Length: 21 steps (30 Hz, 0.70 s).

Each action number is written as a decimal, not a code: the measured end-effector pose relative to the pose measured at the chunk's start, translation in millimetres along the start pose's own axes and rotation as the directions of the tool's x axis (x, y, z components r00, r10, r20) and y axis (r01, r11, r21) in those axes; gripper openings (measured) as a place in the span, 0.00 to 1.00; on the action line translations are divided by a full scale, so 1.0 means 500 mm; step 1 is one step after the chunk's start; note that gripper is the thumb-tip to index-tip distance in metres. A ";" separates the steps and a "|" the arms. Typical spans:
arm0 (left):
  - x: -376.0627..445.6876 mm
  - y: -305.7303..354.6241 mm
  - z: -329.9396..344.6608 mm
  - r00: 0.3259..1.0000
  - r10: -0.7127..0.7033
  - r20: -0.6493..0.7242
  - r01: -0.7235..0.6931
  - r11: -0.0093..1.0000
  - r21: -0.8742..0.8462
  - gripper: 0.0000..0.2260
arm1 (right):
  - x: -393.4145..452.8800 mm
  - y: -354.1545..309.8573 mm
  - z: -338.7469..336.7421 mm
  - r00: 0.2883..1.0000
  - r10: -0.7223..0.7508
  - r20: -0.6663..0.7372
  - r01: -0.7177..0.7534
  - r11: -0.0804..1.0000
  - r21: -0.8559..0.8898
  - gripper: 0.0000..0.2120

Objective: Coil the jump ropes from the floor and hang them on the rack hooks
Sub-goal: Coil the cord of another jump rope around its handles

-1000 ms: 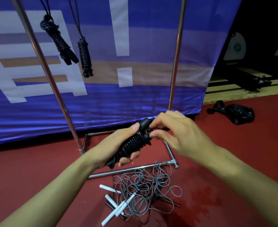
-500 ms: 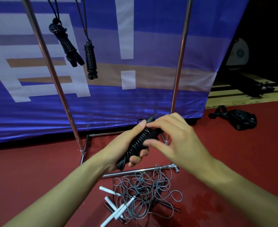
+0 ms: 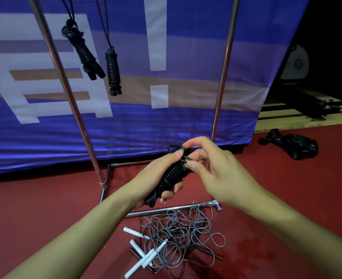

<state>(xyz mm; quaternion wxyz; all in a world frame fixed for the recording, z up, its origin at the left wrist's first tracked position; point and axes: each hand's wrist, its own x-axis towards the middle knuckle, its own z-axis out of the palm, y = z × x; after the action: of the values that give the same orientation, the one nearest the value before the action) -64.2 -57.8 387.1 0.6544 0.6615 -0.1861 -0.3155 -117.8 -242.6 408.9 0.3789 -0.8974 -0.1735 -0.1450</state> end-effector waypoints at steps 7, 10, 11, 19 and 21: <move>0.013 -0.014 -0.012 0.999 0.005 -0.040 -0.005 1.000 0.008 0.32 | 0.002 0.001 -0.010 0.989 -0.088 0.118 0.104 0.985 -0.136 0.21; 0.019 -0.017 -0.008 0.999 0.004 -0.054 -0.004 1.000 -0.004 0.29 | 0.002 0.007 -0.014 0.983 -0.121 0.138 0.145 0.972 -0.183 0.21; 0.021 -0.017 -0.006 0.998 0.004 -0.057 -0.005 1.000 -0.006 0.28 | 0.003 0.009 -0.014 0.980 -0.138 0.140 0.167 0.962 -0.216 0.20; 0.027 -0.011 -0.003 0.994 0.045 -0.099 -0.042 0.999 0.035 0.24 | 0.010 0.013 -0.005 0.976 -0.210 0.053 0.216 0.920 -0.327 0.20; 0.029 -0.015 -0.003 0.990 0.062 -0.124 -0.058 0.998 0.039 0.21 | 0.011 0.021 -0.004 0.984 -0.175 0.032 0.177 0.945 -0.276 0.19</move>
<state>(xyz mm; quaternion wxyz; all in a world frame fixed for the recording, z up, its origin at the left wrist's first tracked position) -53.9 -65.5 377.3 0.6621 0.6857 -0.1699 -0.2501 -108.6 -249.9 405.7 0.2342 -0.9230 -0.2324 -0.1981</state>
